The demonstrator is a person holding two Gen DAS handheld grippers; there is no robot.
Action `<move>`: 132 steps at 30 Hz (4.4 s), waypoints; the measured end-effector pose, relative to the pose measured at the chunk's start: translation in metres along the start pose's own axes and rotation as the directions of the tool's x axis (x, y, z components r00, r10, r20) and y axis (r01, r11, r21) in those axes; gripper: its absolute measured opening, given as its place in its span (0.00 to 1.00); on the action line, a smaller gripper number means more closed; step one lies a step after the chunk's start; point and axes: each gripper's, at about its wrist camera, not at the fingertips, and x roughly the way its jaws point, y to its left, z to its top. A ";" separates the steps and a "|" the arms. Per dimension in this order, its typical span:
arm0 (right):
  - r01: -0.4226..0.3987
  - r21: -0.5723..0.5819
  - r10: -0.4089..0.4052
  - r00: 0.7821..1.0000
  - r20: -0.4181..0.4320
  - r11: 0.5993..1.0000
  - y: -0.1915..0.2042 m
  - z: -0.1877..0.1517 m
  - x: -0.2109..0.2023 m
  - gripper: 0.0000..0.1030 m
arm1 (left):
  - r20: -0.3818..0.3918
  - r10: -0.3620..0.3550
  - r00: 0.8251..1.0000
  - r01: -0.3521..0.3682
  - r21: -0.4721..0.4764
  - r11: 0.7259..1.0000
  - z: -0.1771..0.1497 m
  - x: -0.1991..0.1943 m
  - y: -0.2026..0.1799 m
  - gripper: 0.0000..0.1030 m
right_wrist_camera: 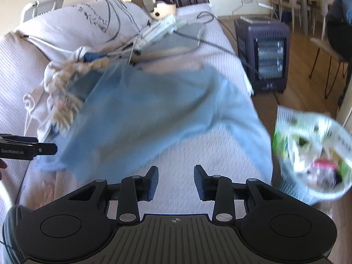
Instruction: Fold clothes
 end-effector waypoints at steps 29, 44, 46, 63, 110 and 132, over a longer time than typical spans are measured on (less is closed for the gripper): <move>-0.164 -0.070 0.147 0.969 -0.198 0.984 0.066 -0.051 0.046 0.35 | -0.003 -0.016 1.000 0.014 -0.297 0.955 -0.002 0.078 0.037 0.14; -0.111 -0.208 0.094 0.992 -0.087 0.972 0.138 -0.046 0.096 0.44 | 0.120 -0.076 0.990 0.104 -0.245 0.964 0.014 0.004 0.028 0.05; -0.081 -0.220 0.067 0.995 -0.072 0.972 0.142 -0.049 0.096 0.44 | 0.112 -0.084 0.990 0.110 -0.251 0.962 0.013 0.003 0.029 0.05; 0.000 -0.277 0.028 0.995 0.097 0.961 0.065 -0.025 -0.076 0.02 | 0.039 -0.258 0.965 0.260 -0.132 0.956 -0.025 -0.049 -0.003 0.05; -0.046 -0.314 0.024 0.997 -0.075 0.948 0.035 -0.020 -0.108 0.69 | -0.107 0.044 0.993 -0.055 -0.101 0.993 -0.081 -0.022 -0.004 0.63; -0.128 -0.213 0.098 0.984 -0.147 0.968 0.058 -0.038 -0.032 0.69 | -0.074 0.107 0.991 -0.122 -0.242 0.963 -0.074 -0.038 0.042 0.75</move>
